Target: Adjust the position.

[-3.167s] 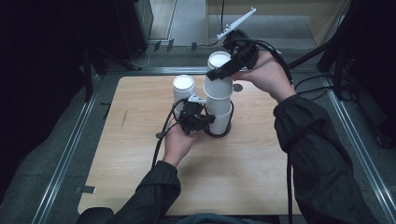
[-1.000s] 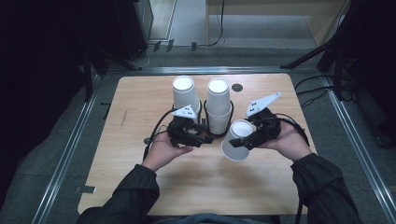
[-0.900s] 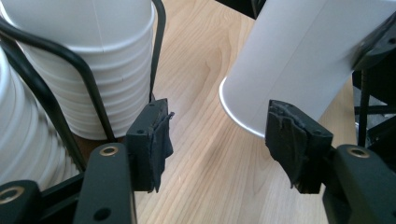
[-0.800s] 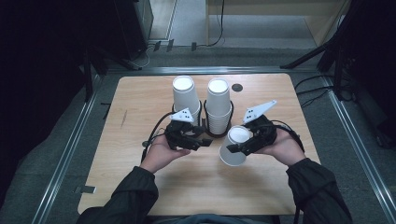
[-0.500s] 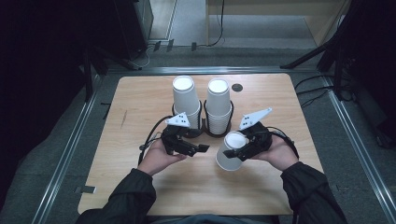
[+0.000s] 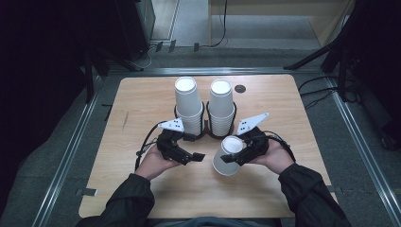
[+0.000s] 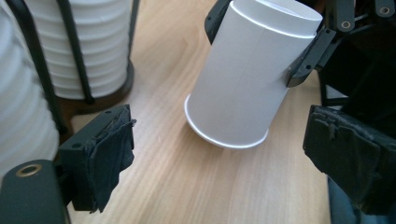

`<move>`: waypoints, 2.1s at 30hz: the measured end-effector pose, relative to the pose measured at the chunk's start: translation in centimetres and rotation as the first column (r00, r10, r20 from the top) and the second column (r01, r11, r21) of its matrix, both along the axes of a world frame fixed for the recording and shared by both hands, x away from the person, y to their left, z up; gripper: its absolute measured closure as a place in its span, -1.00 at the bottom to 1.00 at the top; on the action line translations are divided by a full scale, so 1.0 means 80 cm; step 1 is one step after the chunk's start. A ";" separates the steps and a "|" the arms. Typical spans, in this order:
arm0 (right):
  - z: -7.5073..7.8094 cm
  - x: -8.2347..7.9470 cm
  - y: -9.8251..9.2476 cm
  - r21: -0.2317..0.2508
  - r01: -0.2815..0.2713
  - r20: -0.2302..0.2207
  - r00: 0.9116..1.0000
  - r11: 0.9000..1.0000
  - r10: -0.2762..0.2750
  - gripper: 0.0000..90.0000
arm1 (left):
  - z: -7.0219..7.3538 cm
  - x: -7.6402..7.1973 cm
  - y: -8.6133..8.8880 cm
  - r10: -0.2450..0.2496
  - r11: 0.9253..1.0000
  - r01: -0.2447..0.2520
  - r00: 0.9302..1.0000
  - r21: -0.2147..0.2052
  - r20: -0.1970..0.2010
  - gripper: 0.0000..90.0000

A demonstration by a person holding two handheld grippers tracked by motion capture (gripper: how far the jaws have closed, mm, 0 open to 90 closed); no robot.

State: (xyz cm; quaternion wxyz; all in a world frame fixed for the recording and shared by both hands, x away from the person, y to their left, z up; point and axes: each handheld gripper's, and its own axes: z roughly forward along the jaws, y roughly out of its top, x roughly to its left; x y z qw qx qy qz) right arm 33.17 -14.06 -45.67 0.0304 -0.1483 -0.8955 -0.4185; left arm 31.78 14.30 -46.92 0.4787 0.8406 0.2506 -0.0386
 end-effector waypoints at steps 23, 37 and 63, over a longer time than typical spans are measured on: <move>-0.001 0.011 0.024 0.033 -0.019 -0.024 1.000 0.999 0.020 -0.49 | -0.019 -0.003 -0.028 -0.028 0.996 0.025 0.999 0.081 0.028 -0.90; 0.027 0.004 0.027 0.138 -0.025 -0.010 1.000 0.990 0.026 -0.49 | -0.029 -0.008 -0.053 -0.096 0.993 0.094 0.995 0.073 0.020 -0.95; 0.042 -0.003 0.022 0.242 -0.033 -0.018 0.999 0.970 0.038 -0.49 | -0.009 -0.013 -0.052 -0.128 0.990 0.122 0.986 0.066 0.103 -0.68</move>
